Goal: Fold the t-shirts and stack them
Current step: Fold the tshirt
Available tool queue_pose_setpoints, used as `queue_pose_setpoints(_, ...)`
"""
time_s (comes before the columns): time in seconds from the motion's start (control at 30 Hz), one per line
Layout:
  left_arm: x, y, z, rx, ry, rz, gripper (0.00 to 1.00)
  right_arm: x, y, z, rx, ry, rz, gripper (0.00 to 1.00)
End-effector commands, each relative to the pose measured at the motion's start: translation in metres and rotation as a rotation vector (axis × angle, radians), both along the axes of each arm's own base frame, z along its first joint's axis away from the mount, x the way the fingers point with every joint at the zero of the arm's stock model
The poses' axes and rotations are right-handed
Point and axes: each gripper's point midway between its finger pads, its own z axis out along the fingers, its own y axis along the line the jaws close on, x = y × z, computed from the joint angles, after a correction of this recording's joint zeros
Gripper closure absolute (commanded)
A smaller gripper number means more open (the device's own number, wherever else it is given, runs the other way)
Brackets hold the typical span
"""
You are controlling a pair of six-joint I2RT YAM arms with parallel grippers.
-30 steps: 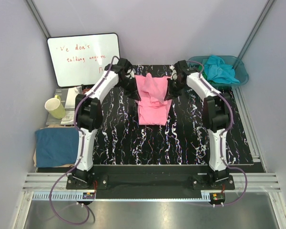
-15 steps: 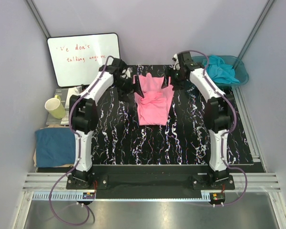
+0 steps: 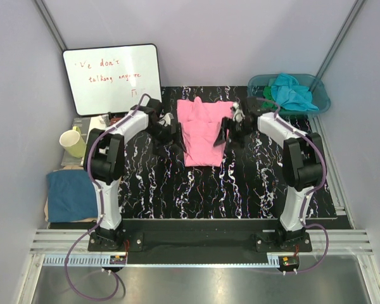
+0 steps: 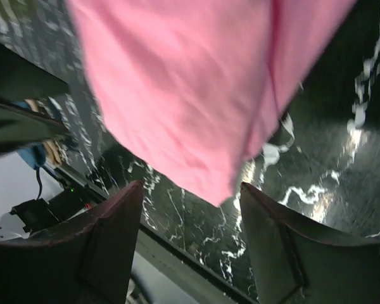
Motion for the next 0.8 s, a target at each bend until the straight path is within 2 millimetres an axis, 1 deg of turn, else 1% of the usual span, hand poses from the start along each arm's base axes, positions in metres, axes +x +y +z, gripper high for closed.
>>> queue_pose_setpoints(0.0, 0.01, -0.021, 0.011, -0.128, -0.057, 0.019, 0.02, -0.023, 0.005, -0.004, 0.053, 0.063, -0.02, 0.33)
queue_pose_setpoints(0.03, 0.011, -0.025, 0.006, -0.136, -0.055, 0.019, 0.02, -0.029, 0.004, -0.015, 0.054, 0.092, -0.022, 0.35)
queue_pose_setpoints(0.07, 0.011, -0.026, 0.002, -0.138, -0.044, 0.025, 0.02, -0.032, 0.004, -0.018, 0.054, 0.109, -0.029, 0.38)
queue_pose_setpoints(0.1, 0.009, -0.033, 0.001, -0.153, -0.038, 0.014, 0.04, -0.035, 0.004, -0.023, 0.055, 0.125, -0.029, 0.38)
queue_pose_setpoints(0.13, 0.009, -0.037, -0.003, -0.16, -0.036, 0.009, 0.05, -0.034, 0.003, -0.024, 0.053, 0.121, -0.036, 0.39)
queue_pose_setpoints(0.2, 0.007, -0.047, -0.005, -0.175, -0.029, -0.003, 0.08, -0.037, 0.003, -0.026, 0.053, 0.132, -0.041, 0.39)
queue_pose_setpoints(0.23, 0.007, -0.052, -0.01, -0.176, -0.024, -0.009, 0.11, -0.037, 0.004, -0.027, 0.057, 0.134, -0.038, 0.39)
queue_pose_setpoints(0.3, 0.006, -0.06, -0.013, -0.175, -0.02, -0.019, 0.13, -0.039, 0.005, -0.029, 0.068, 0.155, -0.038, 0.39)
queue_pose_setpoints(0.33, 0.005, -0.064, -0.018, -0.177, -0.006, -0.019, 0.18, -0.04, 0.007, -0.033, 0.076, 0.171, -0.035, 0.39)
queue_pose_setpoints(0.37, 0.006, -0.068, -0.018, -0.185, -0.003, -0.025, 0.22, -0.041, 0.007, -0.034, 0.078, 0.185, -0.04, 0.41)
queue_pose_setpoints(0.4, 0.003, -0.073, -0.024, -0.184, 0.014, -0.033, 0.27, -0.042, 0.007, -0.038, 0.078, 0.195, -0.041, 0.44)
queue_pose_setpoints(0.43, 0.002, -0.076, -0.026, -0.183, 0.022, -0.033, 0.32, -0.043, 0.008, -0.039, 0.082, 0.204, -0.043, 0.45)
queue_pose_setpoints(0.47, 0.003, -0.079, -0.026, -0.188, 0.026, -0.036, 0.44, -0.044, 0.009, -0.039, 0.087, 0.213, -0.042, 0.48)
queue_pose_setpoints(0.5, 0.001, -0.081, -0.031, -0.183, 0.038, -0.038, 0.5, -0.044, 0.01, -0.042, 0.091, 0.224, -0.039, 0.59)
queue_pose_setpoints(0.53, 0.0, -0.081, -0.033, -0.179, 0.05, -0.031, 0.59, -0.044, 0.012, -0.041, 0.106, 0.234, -0.037, 0.67)
queue_pose_setpoints(0.57, -0.001, -0.081, -0.036, -0.172, 0.058, -0.027, 0.76, -0.046, 0.013, -0.041, 0.115, 0.242, -0.032, 0.74)
queue_pose_setpoints(0.6, -0.002, -0.08, -0.038, -0.167, 0.063, -0.022, 0.85, -0.047, 0.014, -0.042, 0.123, 0.254, -0.03, 0.81)
queue_pose_setpoints(0.63, -0.003, -0.078, -0.039, -0.158, 0.067, -0.021, 0.92, -0.047, 0.016, -0.04, 0.138, 0.258, -0.024, 0.94)
queue_pose_setpoints(0.67, -0.004, -0.076, -0.04, -0.146, 0.063, -0.021, 1.0, -0.048, 0.016, -0.04, 0.14, 0.266, -0.023, 0.98)
queue_pose_setpoints(0.7, -0.003, -0.075, -0.036, -0.144, 0.056, -0.02, 1.0, -0.051, 0.016, -0.04, 0.139, 0.275, -0.023, 1.0)
queue_pose_setpoints(0.77, -0.007, -0.07, -0.036, -0.118, 0.056, -0.018, 1.0, -0.055, 0.013, -0.039, 0.128, 0.279, -0.025, 1.0)
